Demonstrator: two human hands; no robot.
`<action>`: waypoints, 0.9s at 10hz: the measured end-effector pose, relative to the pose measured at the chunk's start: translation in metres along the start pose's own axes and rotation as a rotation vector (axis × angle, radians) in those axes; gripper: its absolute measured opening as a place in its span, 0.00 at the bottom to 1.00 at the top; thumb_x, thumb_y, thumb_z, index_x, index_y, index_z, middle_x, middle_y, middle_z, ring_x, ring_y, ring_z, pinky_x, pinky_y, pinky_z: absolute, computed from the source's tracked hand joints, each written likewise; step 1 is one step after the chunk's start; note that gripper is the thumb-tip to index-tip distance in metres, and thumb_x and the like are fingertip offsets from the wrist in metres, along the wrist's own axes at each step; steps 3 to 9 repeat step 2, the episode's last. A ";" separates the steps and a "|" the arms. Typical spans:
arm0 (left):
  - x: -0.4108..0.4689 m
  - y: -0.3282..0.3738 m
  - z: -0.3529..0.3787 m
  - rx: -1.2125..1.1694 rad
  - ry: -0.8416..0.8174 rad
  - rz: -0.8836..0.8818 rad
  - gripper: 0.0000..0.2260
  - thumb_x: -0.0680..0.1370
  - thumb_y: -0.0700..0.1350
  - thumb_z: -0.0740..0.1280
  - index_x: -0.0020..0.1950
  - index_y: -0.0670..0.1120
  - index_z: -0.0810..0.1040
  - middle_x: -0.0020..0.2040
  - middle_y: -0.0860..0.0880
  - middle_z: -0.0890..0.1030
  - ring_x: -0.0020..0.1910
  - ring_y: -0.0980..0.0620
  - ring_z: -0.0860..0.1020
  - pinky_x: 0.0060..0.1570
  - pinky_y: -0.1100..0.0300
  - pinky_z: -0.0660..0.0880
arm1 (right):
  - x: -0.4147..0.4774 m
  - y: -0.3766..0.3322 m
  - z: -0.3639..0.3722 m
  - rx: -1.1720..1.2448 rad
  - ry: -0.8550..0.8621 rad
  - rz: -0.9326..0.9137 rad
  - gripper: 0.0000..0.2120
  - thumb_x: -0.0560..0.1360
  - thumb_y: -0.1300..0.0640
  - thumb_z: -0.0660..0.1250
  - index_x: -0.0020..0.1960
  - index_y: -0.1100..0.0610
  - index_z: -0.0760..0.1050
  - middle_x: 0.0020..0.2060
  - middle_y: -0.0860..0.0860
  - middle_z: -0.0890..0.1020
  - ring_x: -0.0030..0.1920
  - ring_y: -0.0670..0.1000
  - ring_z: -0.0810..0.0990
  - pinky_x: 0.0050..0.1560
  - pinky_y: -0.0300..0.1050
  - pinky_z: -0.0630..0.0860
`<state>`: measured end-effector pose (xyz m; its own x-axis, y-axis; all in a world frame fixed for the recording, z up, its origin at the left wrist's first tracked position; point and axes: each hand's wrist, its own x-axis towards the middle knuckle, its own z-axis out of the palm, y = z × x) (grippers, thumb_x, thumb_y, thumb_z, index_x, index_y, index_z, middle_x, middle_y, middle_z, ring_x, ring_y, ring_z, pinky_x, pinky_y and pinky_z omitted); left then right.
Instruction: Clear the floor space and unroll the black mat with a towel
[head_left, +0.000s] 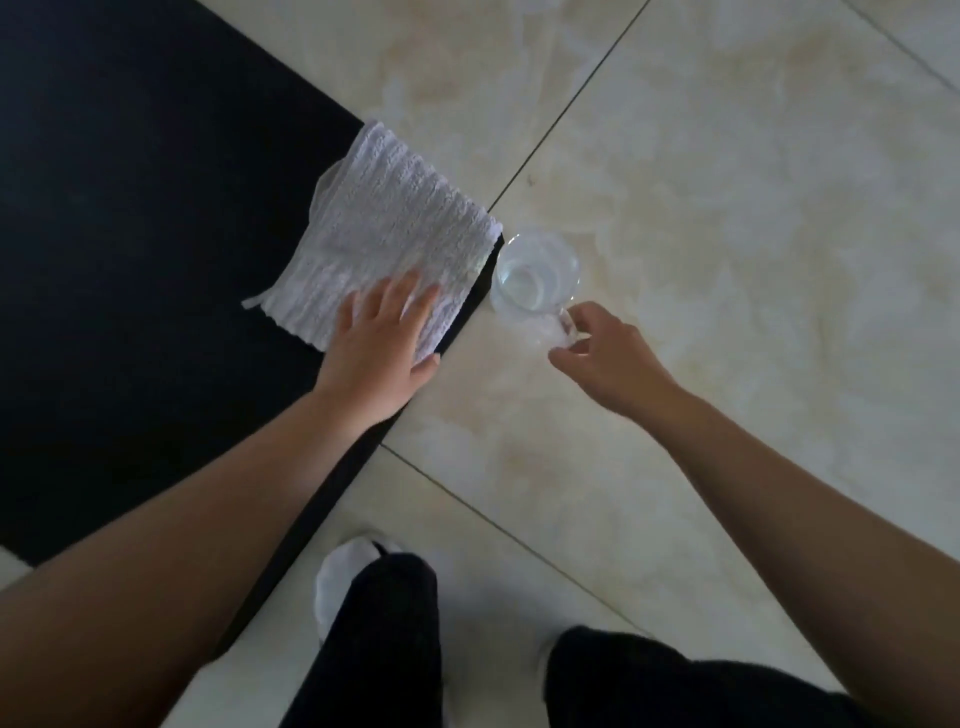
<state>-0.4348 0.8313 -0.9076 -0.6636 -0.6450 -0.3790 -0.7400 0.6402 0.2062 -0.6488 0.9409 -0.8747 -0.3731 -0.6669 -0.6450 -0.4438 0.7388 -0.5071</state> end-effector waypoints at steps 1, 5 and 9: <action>-0.020 0.016 -0.053 -0.125 0.003 -0.037 0.26 0.80 0.51 0.61 0.75 0.45 0.61 0.73 0.43 0.67 0.66 0.42 0.71 0.63 0.45 0.69 | -0.023 -0.016 -0.019 -0.032 0.044 0.049 0.25 0.72 0.58 0.67 0.68 0.57 0.69 0.62 0.55 0.78 0.57 0.54 0.78 0.52 0.43 0.74; -0.051 0.028 -0.108 -0.167 -0.033 -0.085 0.22 0.81 0.51 0.60 0.72 0.45 0.65 0.65 0.44 0.75 0.57 0.44 0.77 0.53 0.48 0.75 | -0.068 -0.043 -0.046 0.094 0.116 0.064 0.21 0.72 0.60 0.65 0.65 0.56 0.73 0.56 0.53 0.80 0.53 0.51 0.79 0.44 0.39 0.72; -0.051 0.028 -0.108 -0.167 -0.033 -0.085 0.22 0.81 0.51 0.60 0.72 0.45 0.65 0.65 0.44 0.75 0.57 0.44 0.77 0.53 0.48 0.75 | -0.068 -0.043 -0.046 0.094 0.116 0.064 0.21 0.72 0.60 0.65 0.65 0.56 0.73 0.56 0.53 0.80 0.53 0.51 0.79 0.44 0.39 0.72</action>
